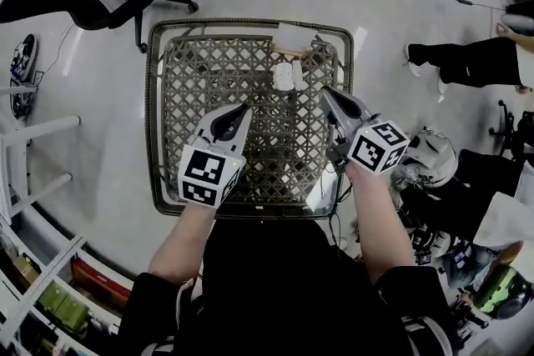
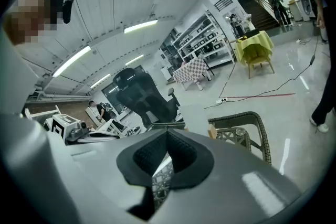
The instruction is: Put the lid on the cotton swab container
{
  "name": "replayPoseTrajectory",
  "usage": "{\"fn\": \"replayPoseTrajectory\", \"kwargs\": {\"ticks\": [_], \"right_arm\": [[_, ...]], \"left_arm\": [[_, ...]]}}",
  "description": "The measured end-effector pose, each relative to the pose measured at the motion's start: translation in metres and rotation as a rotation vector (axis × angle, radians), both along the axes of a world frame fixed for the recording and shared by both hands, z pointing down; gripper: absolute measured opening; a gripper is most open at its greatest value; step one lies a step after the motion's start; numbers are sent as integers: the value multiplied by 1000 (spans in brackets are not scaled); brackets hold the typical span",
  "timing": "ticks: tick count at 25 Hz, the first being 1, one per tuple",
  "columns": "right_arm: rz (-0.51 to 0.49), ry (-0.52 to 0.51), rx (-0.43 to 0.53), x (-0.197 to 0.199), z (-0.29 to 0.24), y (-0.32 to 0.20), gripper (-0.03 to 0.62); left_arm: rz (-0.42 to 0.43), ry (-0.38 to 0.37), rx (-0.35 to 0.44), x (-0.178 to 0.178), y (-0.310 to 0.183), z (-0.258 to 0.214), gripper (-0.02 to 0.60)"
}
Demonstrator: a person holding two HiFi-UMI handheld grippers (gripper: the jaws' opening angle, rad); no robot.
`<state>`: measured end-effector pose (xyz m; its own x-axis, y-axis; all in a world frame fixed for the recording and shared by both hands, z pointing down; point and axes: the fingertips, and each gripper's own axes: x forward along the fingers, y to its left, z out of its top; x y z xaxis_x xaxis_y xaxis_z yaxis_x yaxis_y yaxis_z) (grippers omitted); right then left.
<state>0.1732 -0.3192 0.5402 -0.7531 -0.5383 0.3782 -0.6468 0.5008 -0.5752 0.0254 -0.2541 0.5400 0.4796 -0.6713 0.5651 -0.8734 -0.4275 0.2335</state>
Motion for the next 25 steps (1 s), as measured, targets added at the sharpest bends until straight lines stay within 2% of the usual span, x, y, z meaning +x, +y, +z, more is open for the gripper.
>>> {"fn": "replayPoseTrajectory", "kwargs": {"ticks": [3, 5, 10, 11, 14, 21, 25], "right_arm": [[-24, 34, -10, -6, 19, -5, 11], [-36, 73, -10, -11, 32, -11, 11], [-30, 127, -36, -16, 60, -27, 13], [-26, 133, -48, -16, 65, -29, 42], [-22, 142, -83, -17, 78, -35, 49], [-34, 123, -83, -24, 73, -36, 40], [-78, 169, -77, -30, 84, -34, 28]], "left_arm": [[20, -41, 39, 6, -9, 20, 23], [47, -82, 50, 13, -17, 39, 127], [142, -115, 24, 39, -33, 89, 185], [165, -130, 22, 44, -34, 99, 190], [228, -168, 26, 57, -38, 120, 199], [291, -120, -41, 77, -40, 136, 199], [306, -105, -50, 79, -44, 151, 199]]}}
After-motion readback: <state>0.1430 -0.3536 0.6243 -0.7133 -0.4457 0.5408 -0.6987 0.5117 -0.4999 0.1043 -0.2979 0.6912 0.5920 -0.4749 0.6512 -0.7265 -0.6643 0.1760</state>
